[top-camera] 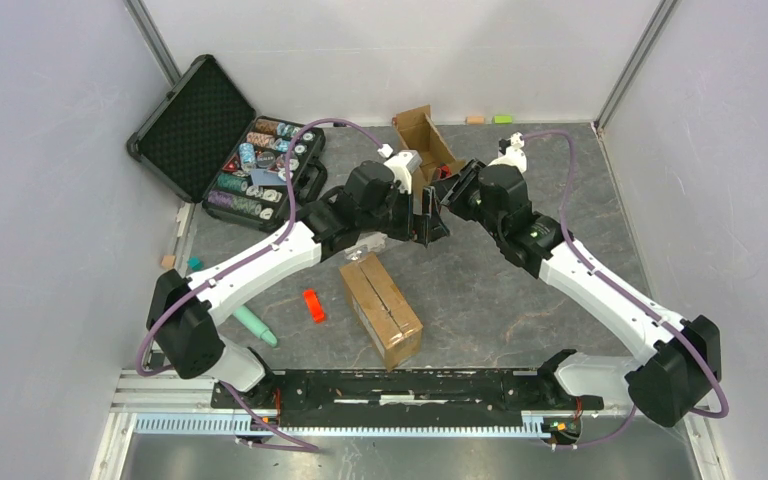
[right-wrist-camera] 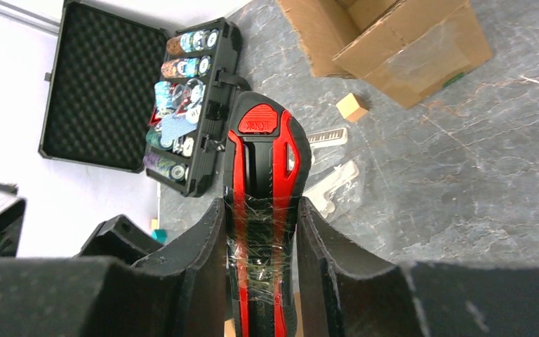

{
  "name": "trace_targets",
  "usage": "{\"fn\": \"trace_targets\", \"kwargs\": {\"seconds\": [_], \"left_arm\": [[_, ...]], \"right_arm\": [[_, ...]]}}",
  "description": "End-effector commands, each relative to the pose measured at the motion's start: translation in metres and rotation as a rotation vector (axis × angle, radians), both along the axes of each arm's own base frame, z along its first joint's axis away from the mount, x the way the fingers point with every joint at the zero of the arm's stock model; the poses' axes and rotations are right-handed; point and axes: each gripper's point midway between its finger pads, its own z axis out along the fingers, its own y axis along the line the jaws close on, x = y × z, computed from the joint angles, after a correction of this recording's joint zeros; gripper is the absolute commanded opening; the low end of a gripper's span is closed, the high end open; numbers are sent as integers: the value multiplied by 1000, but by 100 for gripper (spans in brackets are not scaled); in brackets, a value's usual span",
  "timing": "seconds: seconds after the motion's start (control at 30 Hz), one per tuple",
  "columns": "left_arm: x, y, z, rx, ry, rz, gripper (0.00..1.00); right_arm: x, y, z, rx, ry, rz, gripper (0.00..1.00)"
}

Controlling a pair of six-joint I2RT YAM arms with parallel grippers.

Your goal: Unpack the express box

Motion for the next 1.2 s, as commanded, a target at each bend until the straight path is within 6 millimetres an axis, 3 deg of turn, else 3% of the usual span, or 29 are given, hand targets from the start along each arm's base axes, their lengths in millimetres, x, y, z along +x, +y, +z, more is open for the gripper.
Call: {"fn": "trace_targets", "kwargs": {"seconds": [0.0, 0.13, 0.23, 0.37, 0.4, 0.43, 0.53, 0.6, 0.67, 0.77, 0.9, 1.03, 1.17], "left_arm": [[11, -5, 18, -80, -45, 60, 88], [13, -8, 23, -109, -56, 64, 80], [13, -9, 24, -128, -55, 62, 66], [7, -12, 28, -174, -54, 32, 16], [5, -12, 28, -182, -54, 21, 5], [2, -11, 29, -186, -58, 4, 2], [-4, -3, 40, -232, -80, -78, 2], [-12, 4, 60, -316, -112, -161, 2], [-25, 12, 74, -369, -138, -260, 2], [-44, 20, 83, -387, -151, -381, 2], [-77, 23, 94, -452, -163, -553, 2], [-92, 27, 96, -463, -154, -628, 2], [-98, 29, 98, -469, -162, -654, 2]], "right_arm": [[-5, 15, 52, 111, -106, 27, 0], [-13, 22, 51, 119, -105, 47, 0], [-17, 23, 53, 125, -112, 51, 0], [-18, 25, 54, 108, -126, 68, 0], [-18, 29, 57, 95, -139, 95, 7], [-18, 31, 63, 70, -160, 124, 20], [-22, 36, 81, -11, -262, 219, 66], [-29, 34, 92, -49, -338, 280, 85], [-38, 31, 102, -48, -417, 355, 97], [-53, 27, 112, -16, -502, 479, 98], [-84, 44, 122, 20, -603, 705, 97], [-112, 56, 131, 50, -673, 872, 91], [-121, 57, 129, 46, -661, 914, 79]]}}
